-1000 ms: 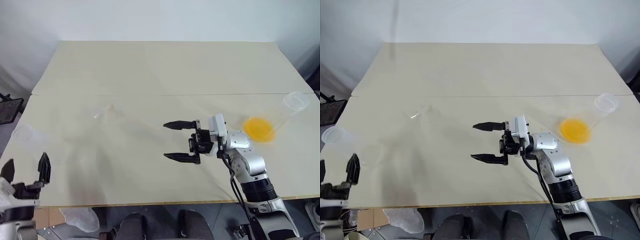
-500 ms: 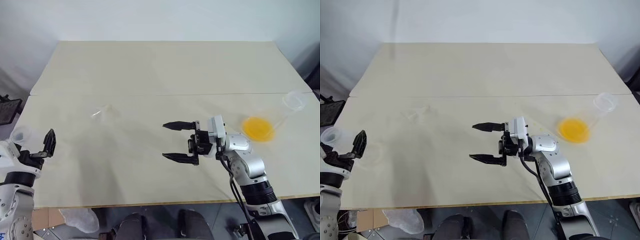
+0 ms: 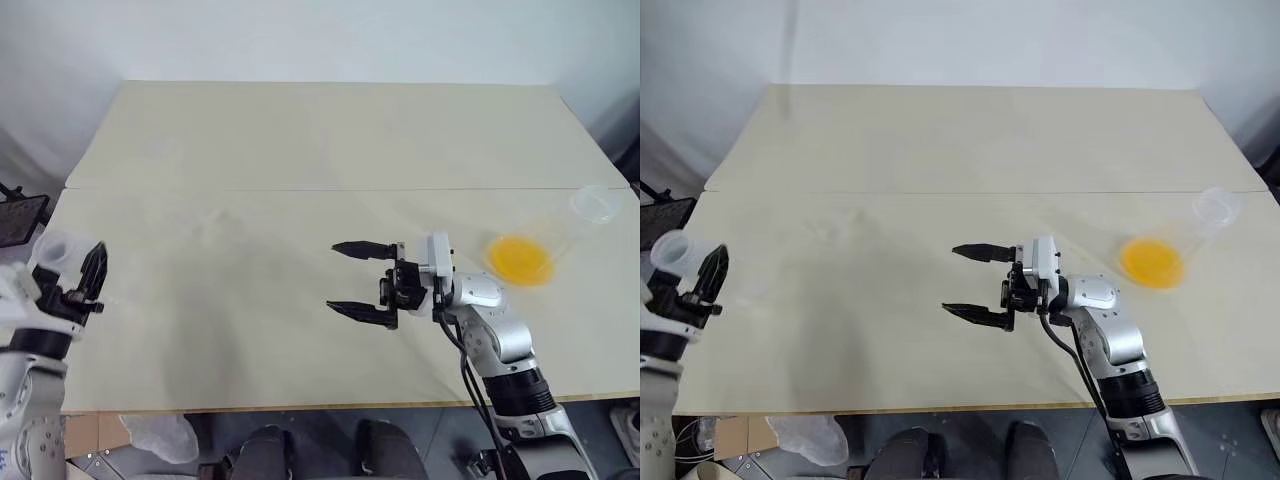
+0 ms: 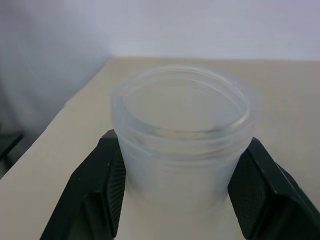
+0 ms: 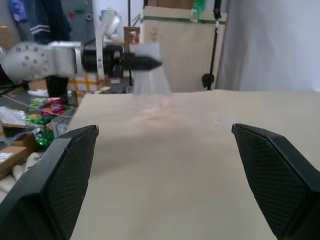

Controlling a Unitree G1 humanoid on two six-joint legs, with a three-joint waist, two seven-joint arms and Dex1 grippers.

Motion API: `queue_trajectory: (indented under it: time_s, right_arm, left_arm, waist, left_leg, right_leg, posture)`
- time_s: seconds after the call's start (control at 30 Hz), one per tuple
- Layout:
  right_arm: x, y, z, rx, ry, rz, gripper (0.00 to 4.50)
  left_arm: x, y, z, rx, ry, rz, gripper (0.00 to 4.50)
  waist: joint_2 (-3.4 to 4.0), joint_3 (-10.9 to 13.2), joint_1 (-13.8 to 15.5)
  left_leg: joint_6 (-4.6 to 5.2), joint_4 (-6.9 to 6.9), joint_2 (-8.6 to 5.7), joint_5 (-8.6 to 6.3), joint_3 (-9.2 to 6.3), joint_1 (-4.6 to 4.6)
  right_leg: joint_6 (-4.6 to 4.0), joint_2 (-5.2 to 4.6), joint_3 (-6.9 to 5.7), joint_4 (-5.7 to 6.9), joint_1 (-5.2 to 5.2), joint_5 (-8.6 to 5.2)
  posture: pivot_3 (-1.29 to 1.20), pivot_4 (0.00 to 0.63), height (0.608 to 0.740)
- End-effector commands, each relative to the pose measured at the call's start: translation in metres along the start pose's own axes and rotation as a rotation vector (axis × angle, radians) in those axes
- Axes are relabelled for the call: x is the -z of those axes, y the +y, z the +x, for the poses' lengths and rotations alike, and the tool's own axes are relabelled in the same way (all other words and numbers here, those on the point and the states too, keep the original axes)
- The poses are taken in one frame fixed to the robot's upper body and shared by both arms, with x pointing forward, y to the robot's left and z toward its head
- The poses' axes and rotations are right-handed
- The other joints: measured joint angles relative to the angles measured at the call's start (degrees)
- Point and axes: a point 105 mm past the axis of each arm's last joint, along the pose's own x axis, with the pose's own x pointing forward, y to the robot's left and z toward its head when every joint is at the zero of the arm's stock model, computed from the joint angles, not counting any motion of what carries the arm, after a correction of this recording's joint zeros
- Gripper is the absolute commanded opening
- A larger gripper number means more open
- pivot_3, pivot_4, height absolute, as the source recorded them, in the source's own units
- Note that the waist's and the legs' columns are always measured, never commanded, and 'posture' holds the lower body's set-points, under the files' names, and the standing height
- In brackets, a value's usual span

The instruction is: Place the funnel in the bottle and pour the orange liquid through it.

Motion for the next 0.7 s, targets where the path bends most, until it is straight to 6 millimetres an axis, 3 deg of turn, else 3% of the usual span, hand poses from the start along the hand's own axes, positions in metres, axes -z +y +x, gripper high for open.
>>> queue_trajectory:
  time_s: [0.03,0.17,0.3,0.37,0.53,0.7]
  right_arm:
    - [-0.011,-0.006,-0.040,0.146,0.072,-0.094,4.50]
    - [-0.013,-0.005,-0.072,0.292,0.150,-0.132,4.50]
    - [-0.019,0.004,-0.096,0.438,0.192,-0.152,4.50]
    - [-0.020,0.009,-0.104,0.491,0.209,-0.157,4.50]
    - [-0.025,0.022,-0.111,0.583,0.223,-0.171,4.50]
    - [-0.026,0.029,-0.111,0.620,0.223,-0.168,4.50]
  left_arm:
    - [-0.033,-0.065,0.040,0.408,-0.097,0.018,2.42]
    - [-0.032,-0.123,0.073,0.735,-0.081,-0.018,2.42]
    - [-0.011,-0.189,0.097,1.042,-0.025,-0.046,2.42]
    - [0.000,-0.208,0.104,1.109,-0.005,-0.020,2.42]
    - [0.022,-0.237,0.119,1.168,0.021,0.013,2.42]
    - [0.025,-0.239,0.121,1.181,0.008,0.025,2.42]
  waist:
    - [0.00,0.0,1.1]
    - [0.00,0.0,0.8]
    - [0.02,0.0,0.1]
    - [0.02,0.0,-0.1]
    - [0.00,0.0,-0.4]
    - [-0.01,0.0,-0.3]
  left_leg:
    - [0.00,0.02,-0.04,0.00,-0.01,0.00]
    - [0.04,0.00,-0.25,0.01,0.08,0.00]
    - [-0.04,-0.15,-0.14,0.06,0.41,0.03]
    - [-0.10,-0.15,-0.07,0.09,0.68,0.02]
    - [-0.08,-0.14,-0.07,0.09,0.80,0.01]
    - [-0.07,-0.11,-0.07,0.10,0.79,0.01]
  right_leg:
    - [0.00,-0.01,-0.01,0.02,0.02,0.00]
    - [0.08,-0.09,0.02,-0.10,0.07,0.08]
    - [0.08,0.04,-0.21,-0.12,-0.04,0.06]
    - [0.06,0.07,-0.33,-0.13,-0.03,0.04]
    - [0.07,0.07,-0.27,-0.24,-0.04,0.04]
    - [0.07,0.04,-0.25,-0.22,-0.03,0.04]
  posture:
    - [0.00,0.150,0.740]
    - [0.00,0.150,0.740]
    - [0.00,0.150,0.740]
    - [0.00,0.150,0.740]
    - [0.00,0.150,0.740]
    - [0.00,0.150,0.740]
